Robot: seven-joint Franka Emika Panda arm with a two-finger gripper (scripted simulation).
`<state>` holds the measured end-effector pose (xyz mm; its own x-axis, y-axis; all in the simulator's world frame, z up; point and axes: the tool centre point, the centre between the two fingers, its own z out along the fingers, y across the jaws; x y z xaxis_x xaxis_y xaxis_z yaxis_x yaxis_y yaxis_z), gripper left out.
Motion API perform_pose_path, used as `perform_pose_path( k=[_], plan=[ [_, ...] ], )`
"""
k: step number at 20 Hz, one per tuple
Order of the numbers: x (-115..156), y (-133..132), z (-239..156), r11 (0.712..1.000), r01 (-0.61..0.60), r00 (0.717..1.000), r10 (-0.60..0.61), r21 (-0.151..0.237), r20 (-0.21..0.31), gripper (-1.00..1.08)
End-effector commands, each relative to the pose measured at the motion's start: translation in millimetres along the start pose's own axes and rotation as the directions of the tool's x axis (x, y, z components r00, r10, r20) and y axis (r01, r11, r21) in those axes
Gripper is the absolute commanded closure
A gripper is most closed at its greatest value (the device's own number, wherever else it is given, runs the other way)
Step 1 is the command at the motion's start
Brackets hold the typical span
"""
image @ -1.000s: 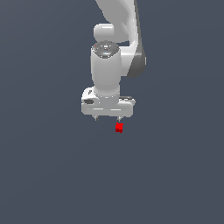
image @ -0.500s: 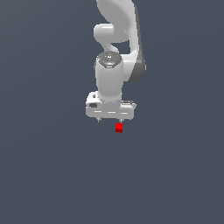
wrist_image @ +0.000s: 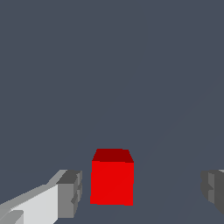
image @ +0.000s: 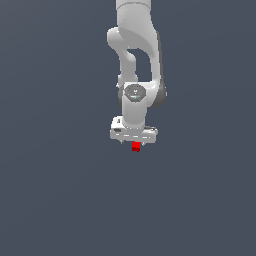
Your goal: Pick up the red cube and move it to a goal position.
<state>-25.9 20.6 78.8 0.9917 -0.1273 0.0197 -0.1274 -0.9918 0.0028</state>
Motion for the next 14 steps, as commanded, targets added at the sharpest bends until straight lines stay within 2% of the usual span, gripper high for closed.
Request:
perform_pose_path(
  k=[1,7,14],
  plan=[
    [-9,-7,21,1.000,-0.013,1.000,0.013,0.000,0.007,-0.92],
    [-21,-18,55,0.999,-0.033,0.999,0.033,0.001,0.019,-0.92],
    [-23,-21,61,0.999,-0.037,0.999,0.036,0.002,0.021,-0.92]
  ],
)
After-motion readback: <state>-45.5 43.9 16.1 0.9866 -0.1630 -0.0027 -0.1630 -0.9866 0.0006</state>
